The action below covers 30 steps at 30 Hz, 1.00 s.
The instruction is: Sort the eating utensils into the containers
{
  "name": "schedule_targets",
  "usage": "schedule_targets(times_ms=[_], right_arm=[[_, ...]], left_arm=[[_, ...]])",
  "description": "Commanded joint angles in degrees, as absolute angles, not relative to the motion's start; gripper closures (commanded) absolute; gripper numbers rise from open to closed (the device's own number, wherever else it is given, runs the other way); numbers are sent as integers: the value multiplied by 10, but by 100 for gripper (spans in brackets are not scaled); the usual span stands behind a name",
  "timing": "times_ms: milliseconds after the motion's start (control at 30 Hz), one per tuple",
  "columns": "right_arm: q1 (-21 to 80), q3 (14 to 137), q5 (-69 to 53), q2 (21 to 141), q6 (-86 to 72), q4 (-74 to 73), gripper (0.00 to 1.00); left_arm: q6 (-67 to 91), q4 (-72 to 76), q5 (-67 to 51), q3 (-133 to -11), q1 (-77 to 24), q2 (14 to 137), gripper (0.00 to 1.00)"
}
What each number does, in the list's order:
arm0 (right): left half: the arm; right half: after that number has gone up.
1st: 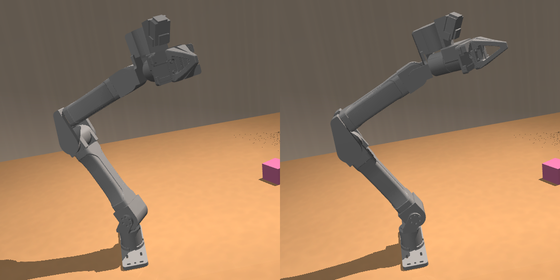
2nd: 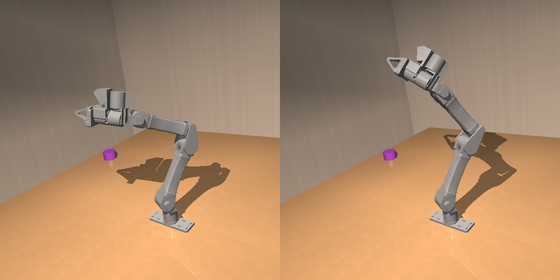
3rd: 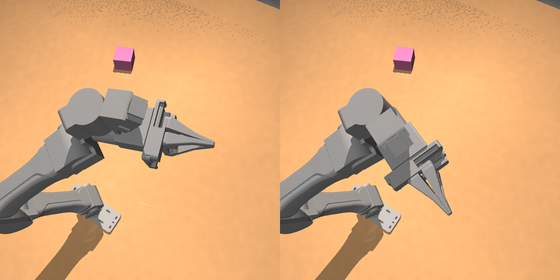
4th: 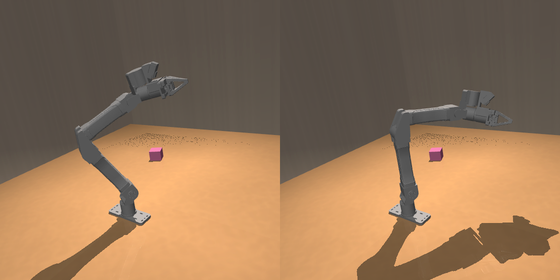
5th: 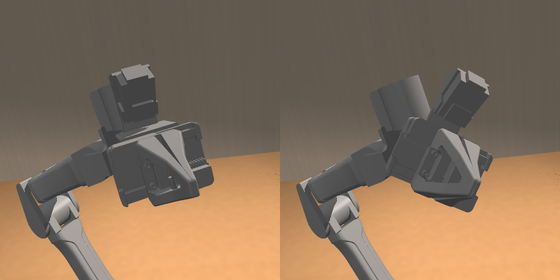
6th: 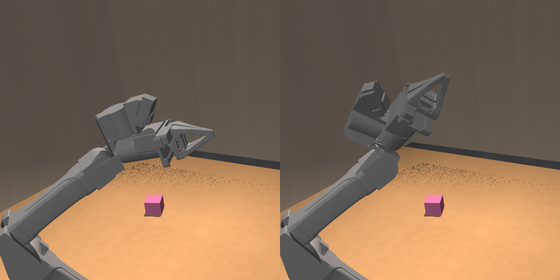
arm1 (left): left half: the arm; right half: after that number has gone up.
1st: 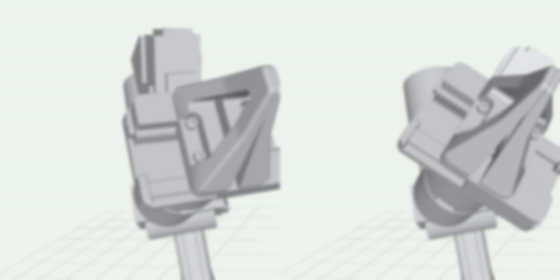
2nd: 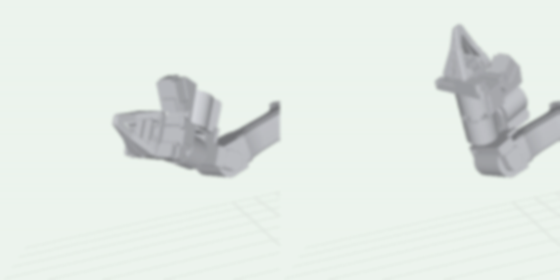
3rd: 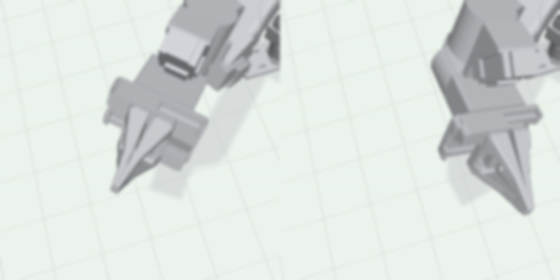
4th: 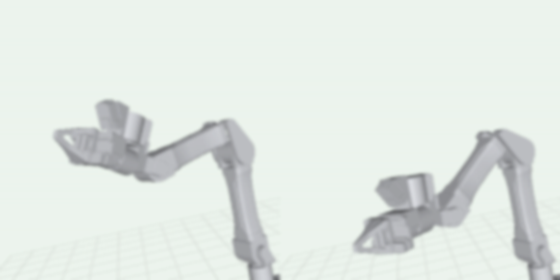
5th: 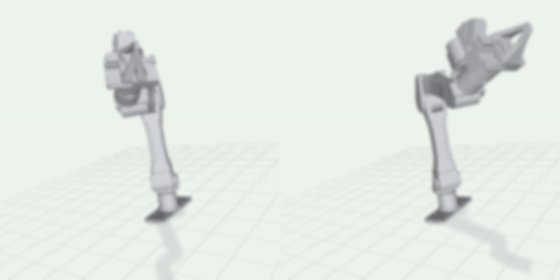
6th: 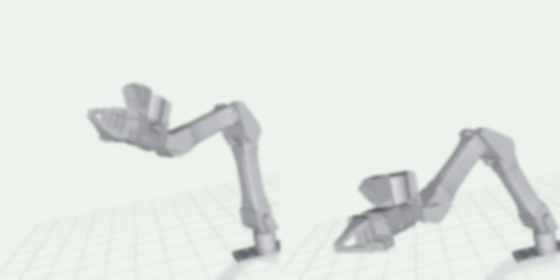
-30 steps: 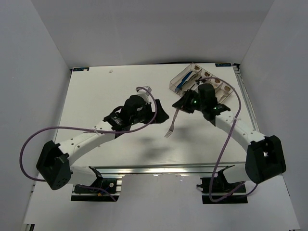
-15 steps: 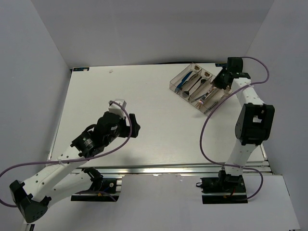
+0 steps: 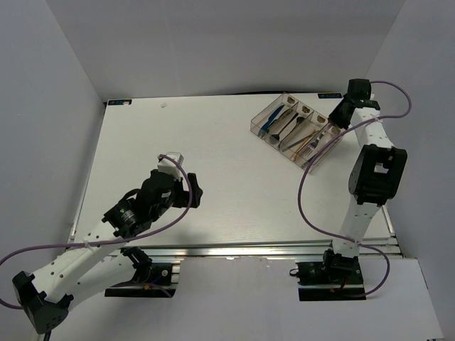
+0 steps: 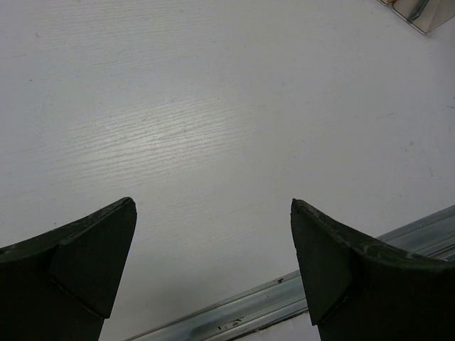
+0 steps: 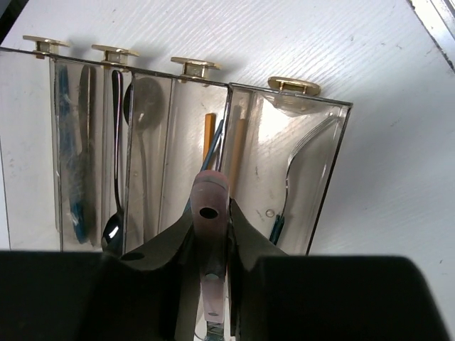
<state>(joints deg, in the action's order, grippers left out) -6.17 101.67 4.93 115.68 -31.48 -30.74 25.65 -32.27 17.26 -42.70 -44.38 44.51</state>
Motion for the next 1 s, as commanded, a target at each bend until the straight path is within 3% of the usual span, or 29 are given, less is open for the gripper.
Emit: schedule_targets(times_ms=[0, 133, 200, 300, 367, 400, 467, 700, 833, 967], right_arm=[[-66, 1046, 61, 1167, -301, -312, 100], [-66, 1035, 61, 1169, -300, -301, 100], [-66, 1035, 62, 1172, -299, -307, 89], [-66, 1030, 69, 1167, -301, -310, 61], [-66, 1033, 76, 1161, -301, -315, 34], [-66, 1034, 77, 1158, -302, -318, 30], [-65, 1036, 81, 1144, -304, -321, 11], [-64, 1030, 64, 1069, -299, -331, 11], [-39, 966, 13, 965, -245, -310, 11], [31, 853, 16, 841, -170, -290, 11]], left_arm=[[252, -314, 181, -423, -445, 445, 2], [253, -315, 181, -423, -445, 440, 2], [253, -314, 181, -422, -445, 437, 2], [253, -313, 180, -422, -446, 433, 2], [253, -314, 180, -421, -445, 432, 2], [253, -314, 180, -422, -445, 432, 2], [253, -314, 181, -421, -445, 431, 2], [264, -326, 235, -429, -445, 416, 2], [325, -376, 454, -456, -444, 425, 2], [353, -423, 544, -495, -432, 462, 2]])
